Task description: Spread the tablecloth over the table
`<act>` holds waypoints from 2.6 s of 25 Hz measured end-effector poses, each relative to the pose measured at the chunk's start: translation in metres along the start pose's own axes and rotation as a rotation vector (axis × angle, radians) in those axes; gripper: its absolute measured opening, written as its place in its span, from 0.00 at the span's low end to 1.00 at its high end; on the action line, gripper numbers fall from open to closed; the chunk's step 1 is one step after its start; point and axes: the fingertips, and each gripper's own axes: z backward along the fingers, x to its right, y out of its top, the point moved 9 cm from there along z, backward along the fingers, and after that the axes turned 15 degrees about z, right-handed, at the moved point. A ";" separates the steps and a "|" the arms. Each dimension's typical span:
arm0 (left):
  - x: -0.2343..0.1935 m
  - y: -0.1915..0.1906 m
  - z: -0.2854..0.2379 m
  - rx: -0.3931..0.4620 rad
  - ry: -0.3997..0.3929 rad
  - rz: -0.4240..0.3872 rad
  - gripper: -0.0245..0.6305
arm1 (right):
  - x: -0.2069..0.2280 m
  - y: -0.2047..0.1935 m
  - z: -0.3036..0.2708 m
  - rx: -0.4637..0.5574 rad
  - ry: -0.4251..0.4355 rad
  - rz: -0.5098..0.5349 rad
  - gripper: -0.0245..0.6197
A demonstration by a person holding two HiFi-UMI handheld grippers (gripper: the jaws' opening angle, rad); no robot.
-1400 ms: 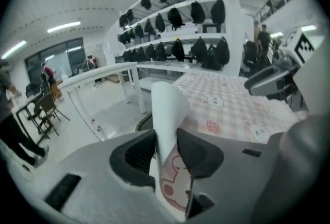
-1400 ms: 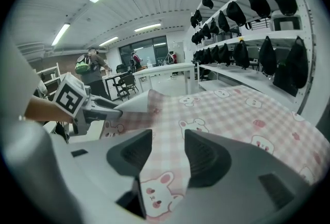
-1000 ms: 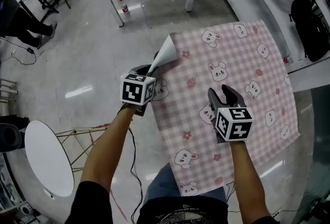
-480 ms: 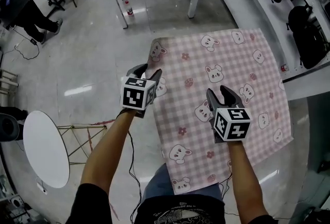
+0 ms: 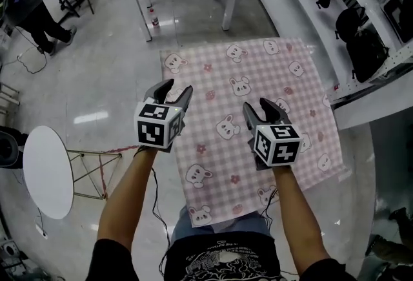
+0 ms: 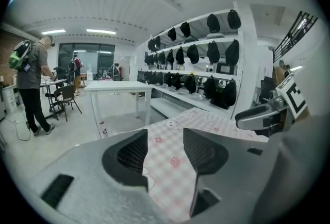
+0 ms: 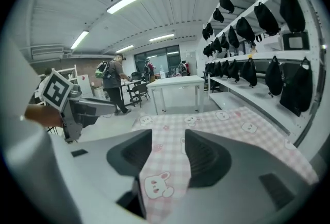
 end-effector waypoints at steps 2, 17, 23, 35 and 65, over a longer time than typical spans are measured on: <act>0.015 -0.002 0.015 0.024 0.019 0.000 0.38 | 0.005 0.001 0.012 0.016 0.017 0.010 0.35; 0.185 -0.040 0.100 0.151 0.282 0.009 0.38 | 0.091 -0.038 0.118 0.125 0.226 0.054 0.35; 0.249 -0.054 0.120 0.185 0.304 0.032 0.38 | 0.106 -0.048 0.160 0.151 0.267 0.056 0.35; 0.350 -0.092 0.136 0.197 0.212 0.017 0.36 | 0.115 -0.081 0.249 0.186 0.238 0.051 0.35; 0.543 -0.171 0.052 0.107 0.030 0.025 0.31 | 0.246 -0.182 0.358 0.116 0.197 0.035 0.35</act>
